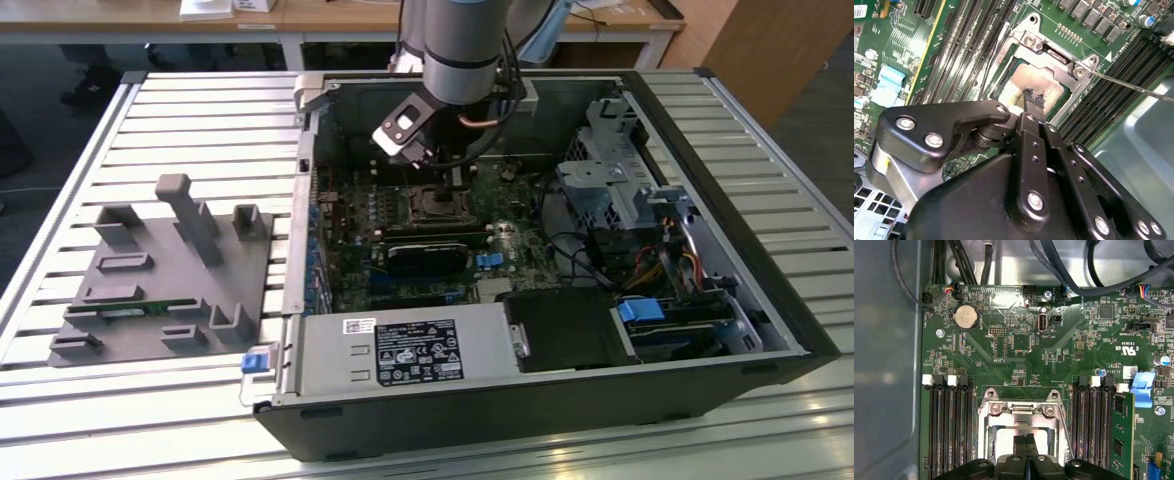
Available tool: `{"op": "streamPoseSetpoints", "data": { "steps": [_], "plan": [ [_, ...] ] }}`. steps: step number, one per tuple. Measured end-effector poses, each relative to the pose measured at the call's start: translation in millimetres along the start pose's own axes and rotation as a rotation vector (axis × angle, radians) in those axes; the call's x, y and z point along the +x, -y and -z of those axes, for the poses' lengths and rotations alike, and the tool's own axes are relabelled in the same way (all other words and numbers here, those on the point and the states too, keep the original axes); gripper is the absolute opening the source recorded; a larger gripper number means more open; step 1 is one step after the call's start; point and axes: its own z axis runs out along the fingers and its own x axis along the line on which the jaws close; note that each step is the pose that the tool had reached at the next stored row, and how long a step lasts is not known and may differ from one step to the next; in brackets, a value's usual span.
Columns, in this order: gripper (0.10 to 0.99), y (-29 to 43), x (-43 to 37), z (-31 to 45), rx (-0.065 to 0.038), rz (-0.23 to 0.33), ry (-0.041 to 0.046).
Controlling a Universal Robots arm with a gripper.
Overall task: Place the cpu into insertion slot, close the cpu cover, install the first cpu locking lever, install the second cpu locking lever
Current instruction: 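Install the first cpu locking lever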
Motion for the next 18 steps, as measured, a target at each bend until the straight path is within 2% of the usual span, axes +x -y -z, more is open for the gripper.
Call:
{"op": "streamPoseSetpoints", "data": {
  "steps": [18],
  "plan": [
    [0.118, 0.0, 0.1, 6.0, 0.0, 0.0, -0.0001]
  ]
}}
